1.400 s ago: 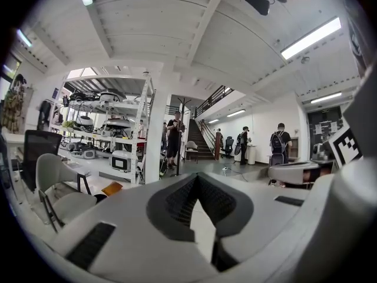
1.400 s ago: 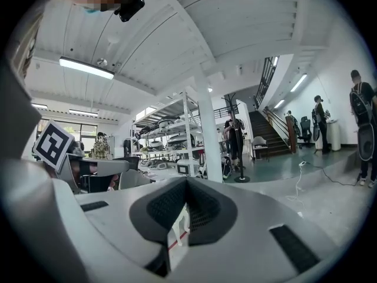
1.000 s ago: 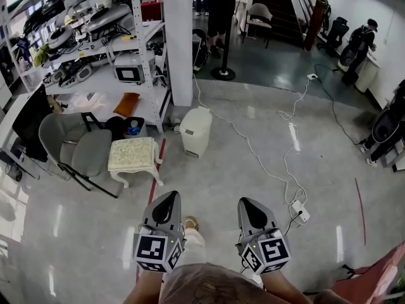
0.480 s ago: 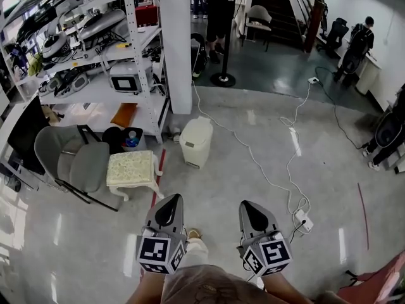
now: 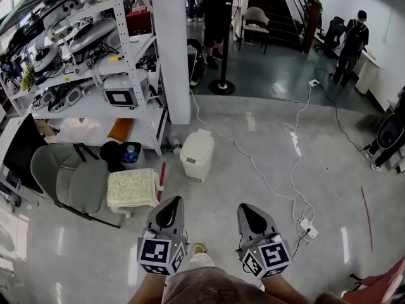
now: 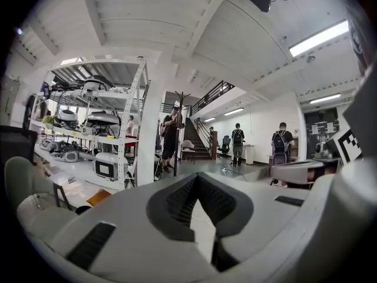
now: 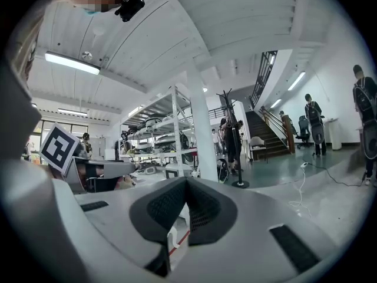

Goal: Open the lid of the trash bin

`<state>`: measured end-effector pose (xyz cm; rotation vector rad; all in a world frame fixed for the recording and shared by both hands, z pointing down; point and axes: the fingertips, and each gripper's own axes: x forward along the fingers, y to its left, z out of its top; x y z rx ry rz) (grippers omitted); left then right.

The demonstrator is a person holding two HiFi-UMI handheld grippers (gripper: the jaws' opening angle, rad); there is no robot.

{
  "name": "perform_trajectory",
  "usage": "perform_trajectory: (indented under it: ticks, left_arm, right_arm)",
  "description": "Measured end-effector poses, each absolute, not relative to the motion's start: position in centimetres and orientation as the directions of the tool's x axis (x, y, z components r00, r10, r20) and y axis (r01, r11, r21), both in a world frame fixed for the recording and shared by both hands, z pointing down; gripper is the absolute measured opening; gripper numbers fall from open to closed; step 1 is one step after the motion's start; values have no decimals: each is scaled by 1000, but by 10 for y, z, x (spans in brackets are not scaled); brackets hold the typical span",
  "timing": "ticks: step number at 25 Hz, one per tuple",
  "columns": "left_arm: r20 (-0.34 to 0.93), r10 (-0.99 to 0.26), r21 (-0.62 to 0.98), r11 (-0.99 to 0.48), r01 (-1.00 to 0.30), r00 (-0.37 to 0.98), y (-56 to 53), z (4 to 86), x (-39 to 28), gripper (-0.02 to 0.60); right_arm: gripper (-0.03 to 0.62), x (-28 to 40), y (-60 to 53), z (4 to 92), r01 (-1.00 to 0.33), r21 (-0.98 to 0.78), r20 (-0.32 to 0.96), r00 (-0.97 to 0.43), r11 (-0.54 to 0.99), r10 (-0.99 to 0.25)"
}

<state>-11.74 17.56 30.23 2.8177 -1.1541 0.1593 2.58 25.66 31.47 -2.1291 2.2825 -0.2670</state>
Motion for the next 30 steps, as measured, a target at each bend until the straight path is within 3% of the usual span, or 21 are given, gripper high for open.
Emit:
perform_trajectory:
  ticks: [30]
  left_arm:
    - [128, -683, 47, -721, -692, 720, 12, 302, -71, -8]
  right_arm:
    - [31, 81, 89, 305, -986, -161, 78, -48, 35, -996]
